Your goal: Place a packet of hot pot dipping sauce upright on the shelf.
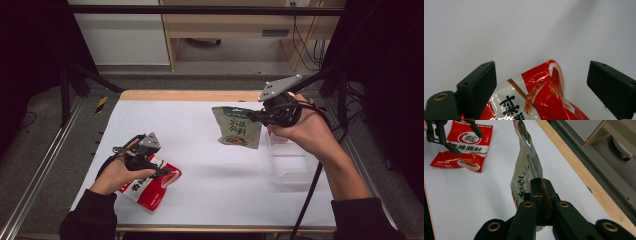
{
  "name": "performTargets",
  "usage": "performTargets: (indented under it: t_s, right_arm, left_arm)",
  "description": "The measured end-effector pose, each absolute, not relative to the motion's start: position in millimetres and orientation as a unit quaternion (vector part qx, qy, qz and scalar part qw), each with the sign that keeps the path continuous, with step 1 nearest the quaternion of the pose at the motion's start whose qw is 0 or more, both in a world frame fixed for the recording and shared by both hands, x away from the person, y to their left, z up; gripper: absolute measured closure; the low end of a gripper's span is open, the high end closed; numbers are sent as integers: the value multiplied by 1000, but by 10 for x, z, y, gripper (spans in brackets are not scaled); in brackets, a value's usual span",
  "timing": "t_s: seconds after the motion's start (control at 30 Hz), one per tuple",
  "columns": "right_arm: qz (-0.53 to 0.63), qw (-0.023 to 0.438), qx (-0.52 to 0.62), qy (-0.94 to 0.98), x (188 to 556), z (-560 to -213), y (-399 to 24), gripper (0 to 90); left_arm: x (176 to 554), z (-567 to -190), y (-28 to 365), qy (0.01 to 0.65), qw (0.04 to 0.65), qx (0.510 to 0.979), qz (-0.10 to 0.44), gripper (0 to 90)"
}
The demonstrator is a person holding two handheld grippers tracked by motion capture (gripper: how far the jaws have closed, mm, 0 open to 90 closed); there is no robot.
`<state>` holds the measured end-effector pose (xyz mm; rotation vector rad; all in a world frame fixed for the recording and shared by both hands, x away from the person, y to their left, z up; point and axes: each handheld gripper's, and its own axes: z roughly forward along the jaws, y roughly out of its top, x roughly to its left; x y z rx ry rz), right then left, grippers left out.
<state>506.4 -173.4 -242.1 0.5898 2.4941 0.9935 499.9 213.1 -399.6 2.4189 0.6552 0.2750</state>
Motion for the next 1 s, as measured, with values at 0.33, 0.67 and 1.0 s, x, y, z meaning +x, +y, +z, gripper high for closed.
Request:
performTargets:
  t_s: [0.33,0.67,1.0]
  right_arm:
    - [352,208,228,884,5111,-2322,-1941,900]
    - [350,216,251,876,5169,-2297,-2170,900]
    - [353,229,280,863,5162,-2283,-2475,900]
  left_arm:
    - [4999,-4006,2123,246,304,915,103,88]
    - [4998,-4015,2129,248,304,914,102,88]
    - [4987,-4019,2123,246,303,915,101,87]
